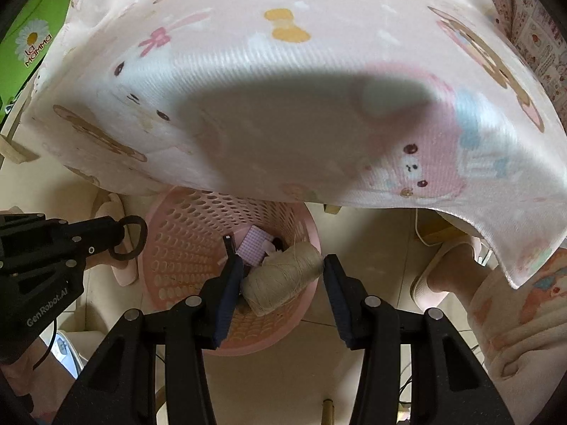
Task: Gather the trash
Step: 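Open both grippers to drop the hair tie and spool into the basket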
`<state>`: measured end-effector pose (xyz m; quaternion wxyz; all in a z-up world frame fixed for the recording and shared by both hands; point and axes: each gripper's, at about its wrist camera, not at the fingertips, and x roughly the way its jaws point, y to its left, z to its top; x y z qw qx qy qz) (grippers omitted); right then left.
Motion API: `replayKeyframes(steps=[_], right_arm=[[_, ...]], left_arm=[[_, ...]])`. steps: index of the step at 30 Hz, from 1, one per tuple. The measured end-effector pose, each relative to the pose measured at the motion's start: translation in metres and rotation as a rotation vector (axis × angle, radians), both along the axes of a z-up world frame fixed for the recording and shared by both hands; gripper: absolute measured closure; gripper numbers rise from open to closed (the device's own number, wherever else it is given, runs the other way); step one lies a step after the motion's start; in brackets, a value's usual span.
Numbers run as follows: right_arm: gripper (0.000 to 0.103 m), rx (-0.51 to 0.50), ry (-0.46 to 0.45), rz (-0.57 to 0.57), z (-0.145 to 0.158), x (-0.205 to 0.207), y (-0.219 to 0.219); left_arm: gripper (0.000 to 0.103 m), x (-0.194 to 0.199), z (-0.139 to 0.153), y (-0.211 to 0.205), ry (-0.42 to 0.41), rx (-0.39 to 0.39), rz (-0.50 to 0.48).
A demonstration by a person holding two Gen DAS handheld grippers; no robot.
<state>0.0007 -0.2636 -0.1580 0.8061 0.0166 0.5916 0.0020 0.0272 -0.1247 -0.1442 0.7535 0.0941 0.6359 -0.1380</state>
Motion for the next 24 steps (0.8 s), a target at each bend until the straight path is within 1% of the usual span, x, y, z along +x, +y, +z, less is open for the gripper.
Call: replayKeyframes(steps=[1,3,5,7,8,12,16,24], right_arm=[[0.053,-0.001,0.001,-0.001,0.000,0.000,-0.001],[0.052,-0.001,0.008,-0.006,-0.001,0.001,-0.002],[0.046,0.002,0.004,-0.009,0.000,0.002,-0.003],[0.040,0.000,-0.009,-0.013,0.002,0.001,-0.005],[0.038,-0.002,-0.018,-0.014,0.003,0.001,-0.006],[0.037,-0.007,-0.034,-0.009,0.009,0.000,-0.008],[0.037,-0.005,-0.058,-0.019,0.019,-0.002,-0.010],[0.037,-0.039,-0.187,-0.002,0.060,-0.017,-0.009]], left_arm=[[0.093,0.000,0.000,0.000,0.000,0.004,0.000],[0.081,0.001,0.000,0.000,-0.002,0.008,0.002],[0.076,0.001,0.001,-0.001,-0.011,0.009,0.001],[0.072,0.001,0.003,-0.001,-0.020,0.010,-0.001],[0.069,0.000,0.003,-0.001,-0.022,0.008,0.001],[0.062,0.000,0.007,0.002,-0.033,-0.002,0.012],[0.061,-0.003,0.018,0.007,-0.084,-0.010,0.018],[0.058,-0.011,0.062,0.023,-0.224,-0.069,0.057]])
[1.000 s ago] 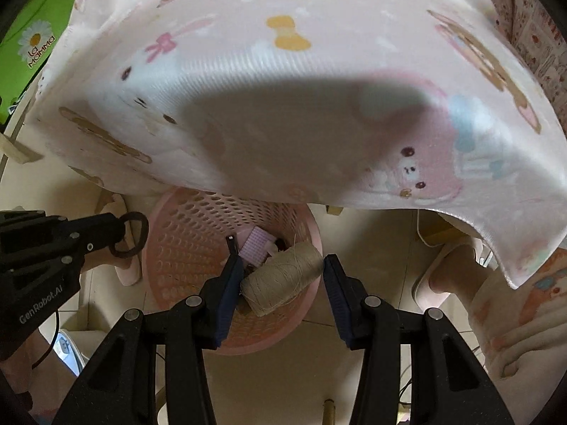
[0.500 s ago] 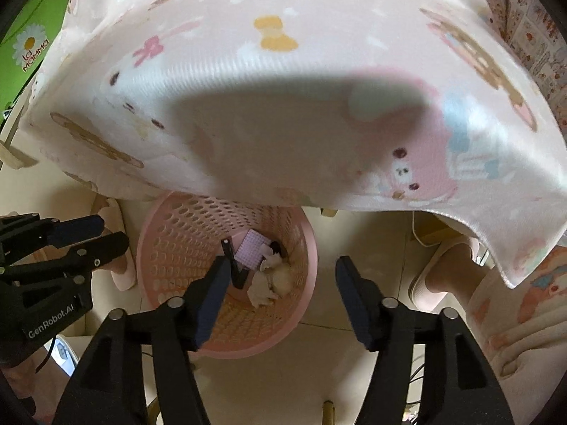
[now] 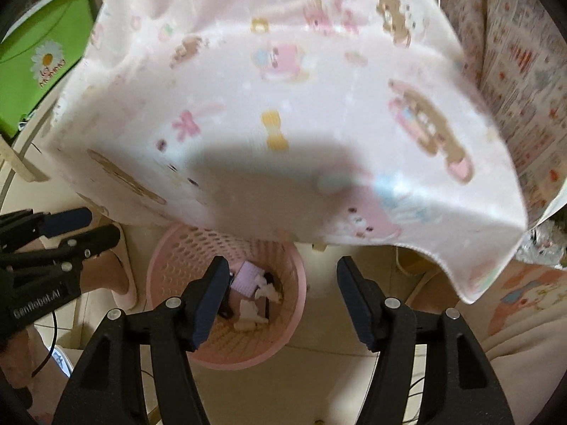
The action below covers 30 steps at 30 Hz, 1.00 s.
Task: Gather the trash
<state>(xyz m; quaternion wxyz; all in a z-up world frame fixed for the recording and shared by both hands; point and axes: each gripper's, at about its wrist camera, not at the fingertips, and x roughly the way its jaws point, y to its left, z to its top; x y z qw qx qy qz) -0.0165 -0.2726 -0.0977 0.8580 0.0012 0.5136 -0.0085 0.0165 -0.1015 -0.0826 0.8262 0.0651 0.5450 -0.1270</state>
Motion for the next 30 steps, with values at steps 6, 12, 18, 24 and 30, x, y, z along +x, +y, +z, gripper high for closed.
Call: replayKeyframes(steps=[6,12,18,24,30], right_arm=[[0.037,-0.018,-0.100,0.031,0.029,-0.014,0.009],[0.036,-0.012,-0.202,0.025,0.051,-0.023,0.009],[0.033,0.000,-0.264,0.003,0.066,-0.028,0.006],[0.032,0.003,-0.286,-0.028,0.071,-0.030,-0.001],[0.032,-0.010,-0.298,-0.037,0.071,-0.030,-0.006]], left_arm=[[0.056,-0.012,0.037,0.008,-0.141,-0.041,-0.002],[0.029,-0.020,0.063,0.021,-0.255,-0.090,0.035],[0.009,-0.034,0.083,0.026,-0.361,-0.111,0.048],[0.006,-0.035,0.081,0.030,-0.368,-0.110,0.068],[0.006,-0.037,0.078,0.030,-0.371,-0.100,0.067]])
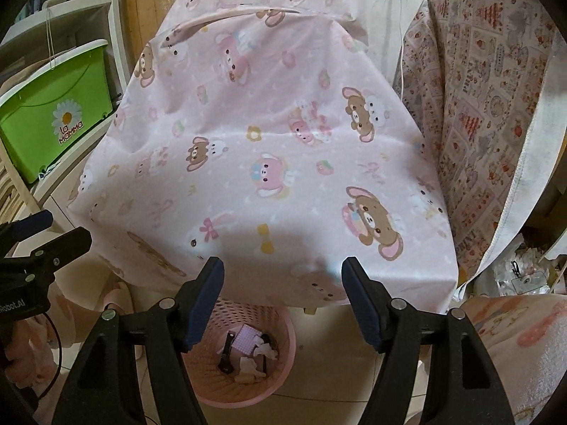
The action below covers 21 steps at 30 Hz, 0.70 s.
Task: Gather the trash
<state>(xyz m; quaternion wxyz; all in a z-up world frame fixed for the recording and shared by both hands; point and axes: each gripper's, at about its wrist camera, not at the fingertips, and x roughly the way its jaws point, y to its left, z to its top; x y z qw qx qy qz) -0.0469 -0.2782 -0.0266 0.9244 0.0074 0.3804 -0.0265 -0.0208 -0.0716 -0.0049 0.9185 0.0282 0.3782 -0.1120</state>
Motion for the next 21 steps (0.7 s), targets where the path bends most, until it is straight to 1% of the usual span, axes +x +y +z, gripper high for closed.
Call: replayKeyframes(steps=[7,14,21], right_arm=[[0.032,0.001,-0.002,0.005,-0.0004,-0.0011,0.0002],[0.032,0.008,0.000,0.000,-0.0013,-0.0012,0.0009],[0.032,0.009,0.001,0.001,-0.0012,-0.0012,0.0010]], left_arm=[[0.006,-0.0018,-0.0004,-0.0014,-0.008,0.005,-0.005],[0.006,-0.0013,0.0006,0.0007,-0.020,0.006,0.018],[0.005,-0.0026,0.0022,0.0001,-0.031,0.007,0.005]])
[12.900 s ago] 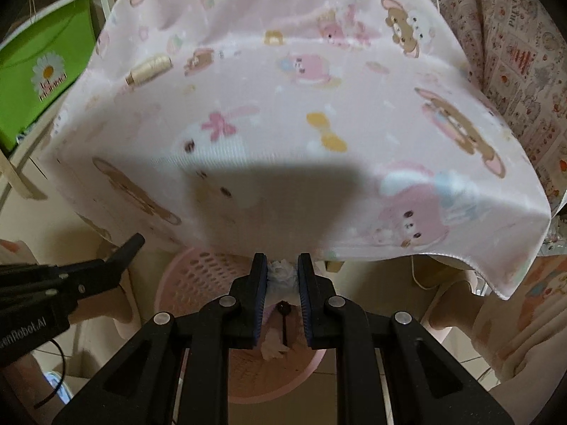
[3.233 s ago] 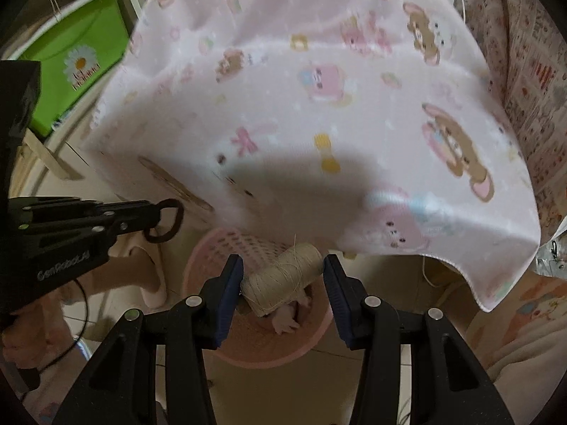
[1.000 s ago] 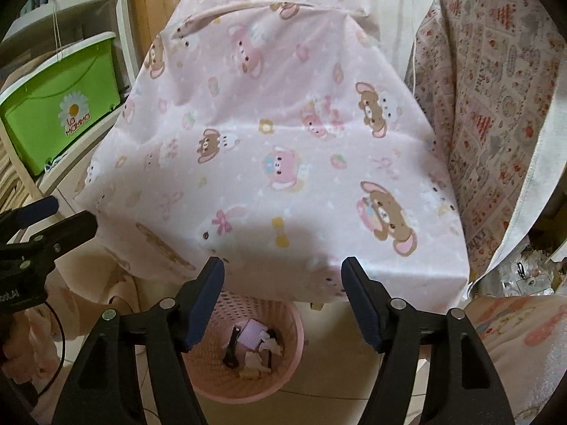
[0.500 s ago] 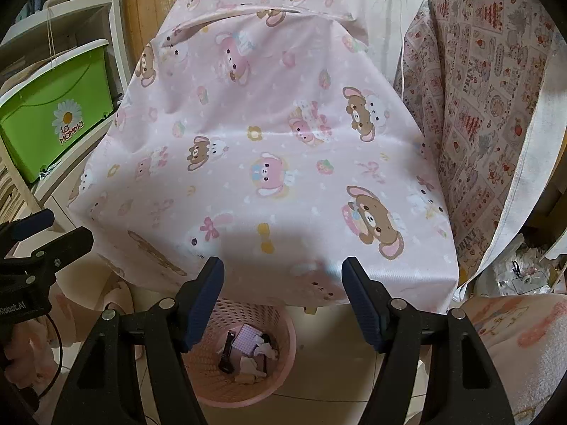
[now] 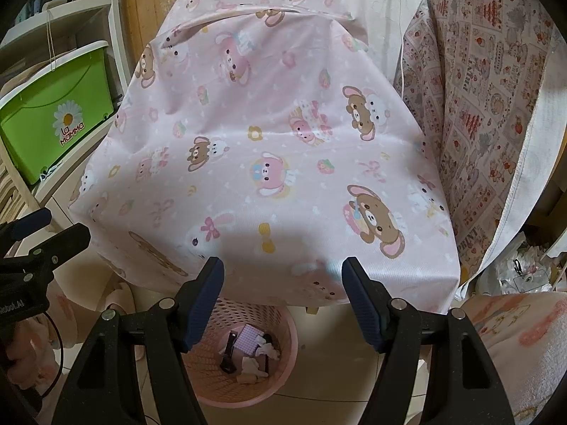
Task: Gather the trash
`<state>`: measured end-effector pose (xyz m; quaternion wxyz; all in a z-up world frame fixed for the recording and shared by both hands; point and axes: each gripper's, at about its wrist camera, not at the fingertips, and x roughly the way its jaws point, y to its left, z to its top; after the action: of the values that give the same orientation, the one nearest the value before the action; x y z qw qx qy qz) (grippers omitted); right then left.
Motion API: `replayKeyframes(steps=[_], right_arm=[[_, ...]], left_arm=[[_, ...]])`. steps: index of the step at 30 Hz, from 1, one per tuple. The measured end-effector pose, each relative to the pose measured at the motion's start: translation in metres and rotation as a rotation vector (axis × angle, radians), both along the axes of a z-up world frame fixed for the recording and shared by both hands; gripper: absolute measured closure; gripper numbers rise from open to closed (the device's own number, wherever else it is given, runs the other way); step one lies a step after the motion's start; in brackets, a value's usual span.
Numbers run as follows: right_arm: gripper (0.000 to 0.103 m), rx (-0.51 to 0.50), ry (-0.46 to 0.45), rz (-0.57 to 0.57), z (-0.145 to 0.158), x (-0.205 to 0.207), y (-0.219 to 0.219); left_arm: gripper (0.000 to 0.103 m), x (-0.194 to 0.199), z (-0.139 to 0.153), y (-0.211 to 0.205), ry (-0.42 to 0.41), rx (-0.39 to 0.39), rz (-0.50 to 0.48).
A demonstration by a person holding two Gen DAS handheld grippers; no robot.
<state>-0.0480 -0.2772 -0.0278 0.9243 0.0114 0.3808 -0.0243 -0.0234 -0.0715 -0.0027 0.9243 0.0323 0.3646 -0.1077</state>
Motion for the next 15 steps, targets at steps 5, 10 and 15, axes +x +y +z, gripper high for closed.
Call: replayKeyframes(steps=[5,10,15], right_arm=[[0.032,0.001,0.003,0.002,-0.0001,-0.0002,0.0003],[0.032,0.003,0.003,0.001,-0.0008,-0.0005,0.0018],[0.032,0.004,0.005,0.000,-0.0013,-0.0005,0.0028]], left_arm=[[0.005,-0.0017,0.0003,-0.0015,-0.007,0.003,0.003],[0.005,-0.0010,-0.0002,-0.0004,-0.004,-0.005,0.003],[0.005,-0.0003,-0.0008,-0.0010,-0.001,-0.004,0.006]])
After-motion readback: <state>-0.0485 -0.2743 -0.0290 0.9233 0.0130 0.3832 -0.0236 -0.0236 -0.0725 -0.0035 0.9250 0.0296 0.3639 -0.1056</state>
